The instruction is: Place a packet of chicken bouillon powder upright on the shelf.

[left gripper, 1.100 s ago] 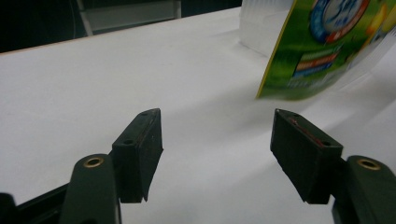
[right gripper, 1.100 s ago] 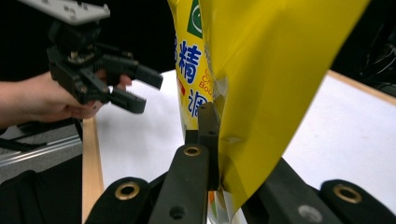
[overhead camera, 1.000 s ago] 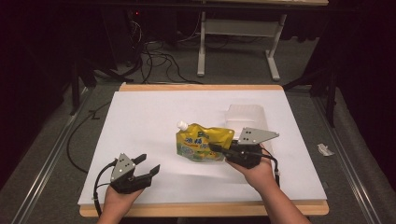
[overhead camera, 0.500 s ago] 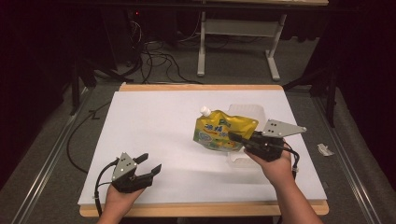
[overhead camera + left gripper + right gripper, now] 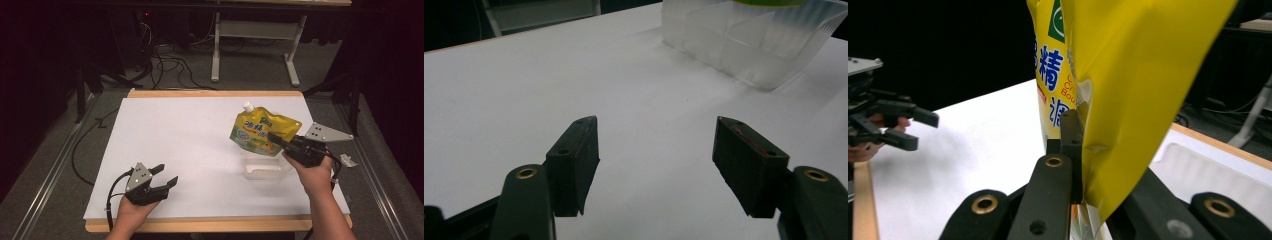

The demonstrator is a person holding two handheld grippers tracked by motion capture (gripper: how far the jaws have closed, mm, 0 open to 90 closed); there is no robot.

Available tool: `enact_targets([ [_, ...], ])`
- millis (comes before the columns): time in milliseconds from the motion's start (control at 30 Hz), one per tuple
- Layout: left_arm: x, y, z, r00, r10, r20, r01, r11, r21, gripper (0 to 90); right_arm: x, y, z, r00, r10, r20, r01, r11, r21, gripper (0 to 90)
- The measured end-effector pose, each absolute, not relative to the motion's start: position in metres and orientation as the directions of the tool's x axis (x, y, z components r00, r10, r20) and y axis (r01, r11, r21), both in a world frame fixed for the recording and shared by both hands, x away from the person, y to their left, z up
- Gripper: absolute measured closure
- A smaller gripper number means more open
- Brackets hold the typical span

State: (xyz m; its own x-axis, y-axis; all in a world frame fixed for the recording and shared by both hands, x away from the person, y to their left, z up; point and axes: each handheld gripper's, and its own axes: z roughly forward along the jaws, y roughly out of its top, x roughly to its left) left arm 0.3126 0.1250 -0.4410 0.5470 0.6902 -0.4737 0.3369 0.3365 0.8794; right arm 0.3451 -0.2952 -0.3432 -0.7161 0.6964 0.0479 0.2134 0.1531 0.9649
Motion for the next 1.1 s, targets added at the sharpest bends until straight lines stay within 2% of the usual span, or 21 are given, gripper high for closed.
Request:
enact_targets([
  [500, 0.312, 0.125, -0.442, 0.559, 0.677, -0.48, 0.361, 0.323, 0.875, 34.9, 0.354, -0.323, -0.342, -0.646, 0.762, 0.042, 0.23, 0.141, 0.963, 90.0],
  [1100, 0.314, 0.125, -0.441, 0.548, 0.666, -0.506, 0.371, 0.349, 0.861, 34.8, 0.377, -0.333, -0.339, -0.64, 0.766, 0.059, 0.266, 0.149, 0.952, 90.0],
])
